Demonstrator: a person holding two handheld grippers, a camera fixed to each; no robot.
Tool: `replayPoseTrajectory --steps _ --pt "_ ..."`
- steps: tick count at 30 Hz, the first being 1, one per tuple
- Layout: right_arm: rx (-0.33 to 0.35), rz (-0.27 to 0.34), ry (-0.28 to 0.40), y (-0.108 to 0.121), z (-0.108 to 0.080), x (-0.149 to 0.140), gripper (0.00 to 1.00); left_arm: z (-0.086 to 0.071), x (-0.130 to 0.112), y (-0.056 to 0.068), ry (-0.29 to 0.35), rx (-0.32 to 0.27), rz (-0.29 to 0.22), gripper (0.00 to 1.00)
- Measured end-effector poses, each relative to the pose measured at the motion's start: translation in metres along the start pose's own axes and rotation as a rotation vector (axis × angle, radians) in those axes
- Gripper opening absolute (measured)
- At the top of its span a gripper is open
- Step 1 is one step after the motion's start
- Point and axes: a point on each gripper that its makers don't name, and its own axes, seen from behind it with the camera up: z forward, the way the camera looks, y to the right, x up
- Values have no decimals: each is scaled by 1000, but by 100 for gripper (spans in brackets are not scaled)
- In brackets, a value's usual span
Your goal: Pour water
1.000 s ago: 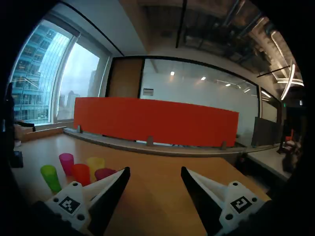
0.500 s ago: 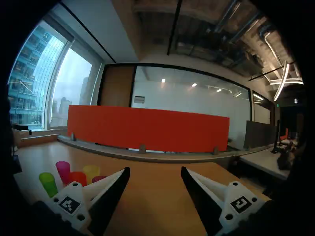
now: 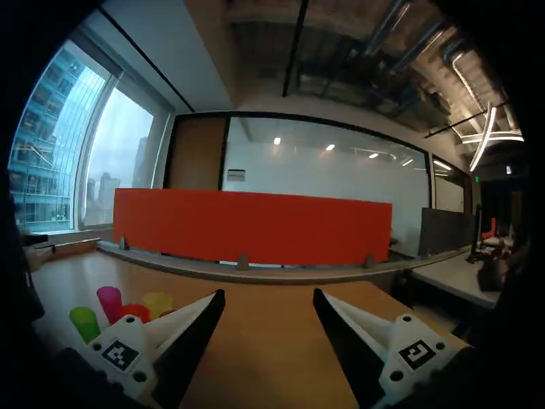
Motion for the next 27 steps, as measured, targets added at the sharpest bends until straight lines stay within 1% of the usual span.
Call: replayPoseTrajectory --steps 5,14,20,27 --pt "-15 3 -9 1 -1 -1 100 -2 -12 -3 -2 11 -15 100" --pt "-25 -10 -17 -2 -3 -2 100 -4 -31 -14 -3 28 -81 100" --pt "-43 -14 -17 5 -4 0 100 -5 -40 -19 -6 36 -96 100" --pt "-53 -4 -11 10 -6 5 100 -6 -41 -18 -1 31 -105 100"
